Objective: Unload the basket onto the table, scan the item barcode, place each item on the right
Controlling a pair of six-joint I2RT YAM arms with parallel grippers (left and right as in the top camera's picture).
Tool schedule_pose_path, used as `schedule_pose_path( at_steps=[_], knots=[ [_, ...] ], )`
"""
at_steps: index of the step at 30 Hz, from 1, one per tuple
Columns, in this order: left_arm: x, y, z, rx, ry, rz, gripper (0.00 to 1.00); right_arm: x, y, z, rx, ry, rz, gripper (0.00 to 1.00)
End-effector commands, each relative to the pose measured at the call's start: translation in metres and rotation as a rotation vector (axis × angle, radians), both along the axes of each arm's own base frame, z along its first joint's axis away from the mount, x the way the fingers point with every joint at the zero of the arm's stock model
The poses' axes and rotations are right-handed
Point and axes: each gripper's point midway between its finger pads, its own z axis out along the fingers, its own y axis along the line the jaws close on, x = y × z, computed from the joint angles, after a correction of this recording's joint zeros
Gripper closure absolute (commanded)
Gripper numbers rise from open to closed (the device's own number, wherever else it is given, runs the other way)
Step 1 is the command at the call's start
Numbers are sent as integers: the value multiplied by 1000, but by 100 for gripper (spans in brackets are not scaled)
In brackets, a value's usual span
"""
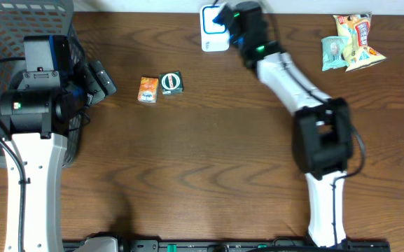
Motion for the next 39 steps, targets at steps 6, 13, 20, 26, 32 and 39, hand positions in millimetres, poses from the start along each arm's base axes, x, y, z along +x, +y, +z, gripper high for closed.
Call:
schedule_pose_path(
  at_steps=[6, 13, 20, 26, 32, 39],
  knots=[
    [-1, 2, 2, 0, -5, 15, 2, -30, -207, 47, 183, 58, -473, 99],
    [-1, 2, 2, 0, -5, 15, 2, -69, -297, 11, 335, 188, -689, 85],
    [-1, 2, 2, 0, -5, 15, 2, -76, -296, 1, 417, 250, -655, 19],
    [-1, 2, 2, 0, -5, 15, 2, -67, -243, -2, 540, 308, -515, 8],
    [-1, 2, 2, 0, -5, 15, 2, -66, -126, 8, 858, 454, -240, 2],
    [-1, 2, 2, 0, -5, 15, 2, -106, 16, 51, 1125, 674, 248, 1]
  ],
)
